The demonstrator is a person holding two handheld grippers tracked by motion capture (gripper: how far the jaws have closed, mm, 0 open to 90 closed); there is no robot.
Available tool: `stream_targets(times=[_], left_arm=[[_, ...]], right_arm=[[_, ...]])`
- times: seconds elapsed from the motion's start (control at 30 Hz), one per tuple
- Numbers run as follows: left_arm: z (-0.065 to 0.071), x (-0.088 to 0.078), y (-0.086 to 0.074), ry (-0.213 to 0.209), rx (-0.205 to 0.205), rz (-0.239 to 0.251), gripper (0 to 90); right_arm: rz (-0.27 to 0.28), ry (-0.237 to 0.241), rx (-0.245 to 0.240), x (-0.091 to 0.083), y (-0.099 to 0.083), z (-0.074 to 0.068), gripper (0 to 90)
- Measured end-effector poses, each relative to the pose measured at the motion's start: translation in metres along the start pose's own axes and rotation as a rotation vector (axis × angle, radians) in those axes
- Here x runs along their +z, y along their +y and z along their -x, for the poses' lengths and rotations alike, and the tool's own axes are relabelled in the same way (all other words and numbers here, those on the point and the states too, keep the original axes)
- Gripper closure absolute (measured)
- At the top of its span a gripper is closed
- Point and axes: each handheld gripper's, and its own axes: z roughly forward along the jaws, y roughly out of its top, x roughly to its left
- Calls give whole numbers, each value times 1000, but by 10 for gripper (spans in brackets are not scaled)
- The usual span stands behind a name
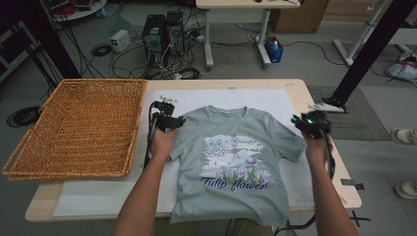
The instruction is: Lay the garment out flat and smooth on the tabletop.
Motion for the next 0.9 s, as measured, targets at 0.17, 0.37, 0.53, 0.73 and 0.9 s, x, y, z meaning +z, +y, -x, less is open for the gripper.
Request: stream_targets(times=[0.17, 0.37, 0.53, 0.73, 0.9], left_arm=[[17, -18, -21, -13, 17, 46, 508], [25, -22, -37, -17, -4, 44, 507], [28, -27, -43, -2, -17, 62, 446], [24, -29, -55, 17, -35, 41, 395], [22, -34, -63, 29, -40, 34, 394]], right_arm=[[-81, 57, 119, -33, -54, 6, 633], [-150, 26, 64, -12, -65, -18, 769], [-170, -83, -44, -22, -62, -17, 878], [-100, -61, 53, -42, -53, 3, 588], [-182, -31, -29, -4, -36, 4, 587]])
